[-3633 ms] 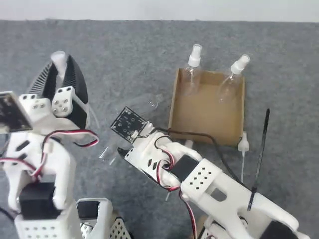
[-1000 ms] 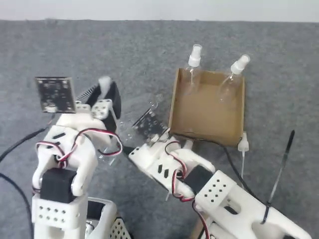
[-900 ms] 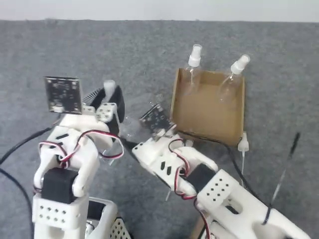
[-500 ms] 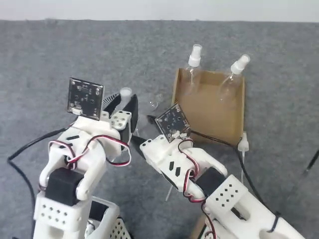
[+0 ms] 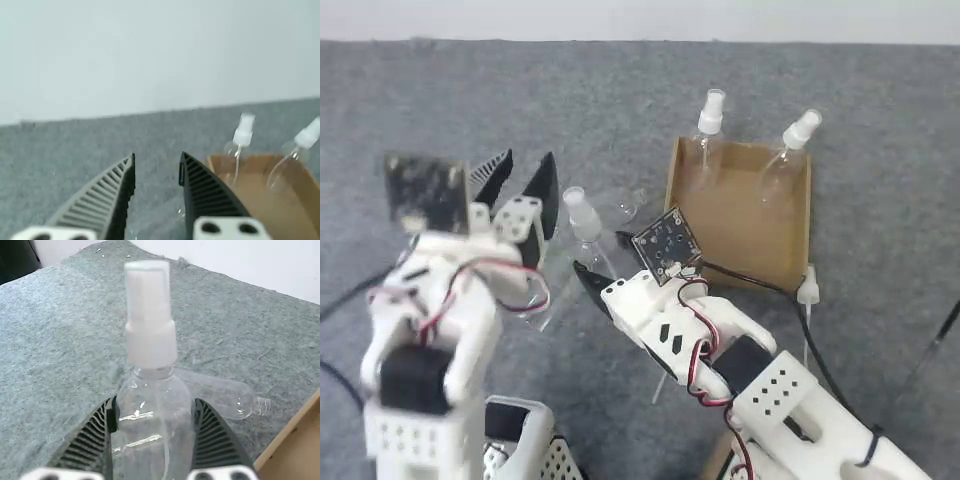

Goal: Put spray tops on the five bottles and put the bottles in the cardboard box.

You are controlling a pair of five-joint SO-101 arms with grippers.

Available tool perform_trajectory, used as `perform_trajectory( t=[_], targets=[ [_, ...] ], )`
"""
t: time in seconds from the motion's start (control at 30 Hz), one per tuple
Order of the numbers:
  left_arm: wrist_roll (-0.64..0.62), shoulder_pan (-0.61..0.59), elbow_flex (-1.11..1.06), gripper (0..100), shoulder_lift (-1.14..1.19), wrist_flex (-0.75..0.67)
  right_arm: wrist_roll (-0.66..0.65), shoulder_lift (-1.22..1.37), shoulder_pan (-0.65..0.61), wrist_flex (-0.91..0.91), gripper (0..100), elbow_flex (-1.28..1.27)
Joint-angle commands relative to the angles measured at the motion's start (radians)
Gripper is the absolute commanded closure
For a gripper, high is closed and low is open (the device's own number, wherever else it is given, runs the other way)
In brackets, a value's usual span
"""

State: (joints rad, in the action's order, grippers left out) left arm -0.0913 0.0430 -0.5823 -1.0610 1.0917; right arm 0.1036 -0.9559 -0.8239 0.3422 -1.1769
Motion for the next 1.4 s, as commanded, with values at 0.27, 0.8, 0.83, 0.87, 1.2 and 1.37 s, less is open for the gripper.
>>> perform_trajectory(
  t=[0.27, 0.8, 0.83, 0.87, 1.2, 1.37],
  targets=[
    [0.029, 0.011, -0.087, 87, 0.161, -0.071, 0.011, -0.039, 0.016, -0.024, 99.2, 0.009],
    [0.025, -0.121, 0.058, 86, 0.077, 0.012, 0.011, -0.039, 0.019, -0.022, 99.2, 0.009],
    [0.025, -0.124, 0.028, 86, 0.037, 0.012, 0.011, -0.044, 0.019, -0.022, 99.2, 0.009],
    [0.025, -0.124, -0.013, 86, -0.009, 0.006, 0.011, -0.047, 0.019, -0.022, 99.2, 0.011],
    [0.044, 0.034, -0.522, 77, -0.443, -0.084, 0.009, -0.035, 0.228, -0.010, 99.2, 0.206],
    [0.069, 0.204, -0.651, 73, -0.572, -0.084, 0.009, 0.088, 0.229, 0.093, 99.2, 0.371]
  ],
)
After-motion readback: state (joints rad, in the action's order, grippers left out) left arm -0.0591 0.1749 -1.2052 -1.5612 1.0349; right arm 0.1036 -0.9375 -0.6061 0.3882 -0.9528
